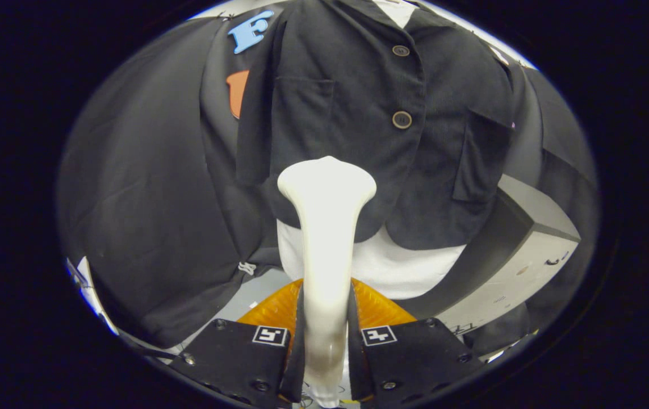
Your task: Iron the clothes twice with a garment steamer, once on the left side and once on the right side.
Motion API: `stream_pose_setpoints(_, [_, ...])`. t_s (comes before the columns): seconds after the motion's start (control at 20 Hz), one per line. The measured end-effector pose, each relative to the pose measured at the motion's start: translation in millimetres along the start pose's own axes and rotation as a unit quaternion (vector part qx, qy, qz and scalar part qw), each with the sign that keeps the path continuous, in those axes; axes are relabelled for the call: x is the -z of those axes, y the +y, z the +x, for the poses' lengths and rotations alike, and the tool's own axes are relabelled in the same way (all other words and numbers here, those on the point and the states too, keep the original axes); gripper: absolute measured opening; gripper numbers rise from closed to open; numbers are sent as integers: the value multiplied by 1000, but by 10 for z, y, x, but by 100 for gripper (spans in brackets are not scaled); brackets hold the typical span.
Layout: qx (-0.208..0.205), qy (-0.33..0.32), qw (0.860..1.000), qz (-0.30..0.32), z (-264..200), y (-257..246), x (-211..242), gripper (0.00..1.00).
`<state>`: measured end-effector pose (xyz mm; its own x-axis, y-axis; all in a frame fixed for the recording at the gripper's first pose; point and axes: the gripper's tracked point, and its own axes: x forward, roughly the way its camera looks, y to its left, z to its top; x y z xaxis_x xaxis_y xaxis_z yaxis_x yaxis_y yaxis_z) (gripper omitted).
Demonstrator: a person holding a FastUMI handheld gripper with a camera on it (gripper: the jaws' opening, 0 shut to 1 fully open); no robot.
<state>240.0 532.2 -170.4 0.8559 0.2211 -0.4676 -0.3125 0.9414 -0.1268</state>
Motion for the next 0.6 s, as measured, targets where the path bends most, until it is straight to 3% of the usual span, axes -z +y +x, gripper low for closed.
stream_pose_setpoints(0.4, [-11,14,1000,1,1,1,101,34])
stream_pose_setpoints(0.6, [-25,7,1000,15,-281,-220,74,34])
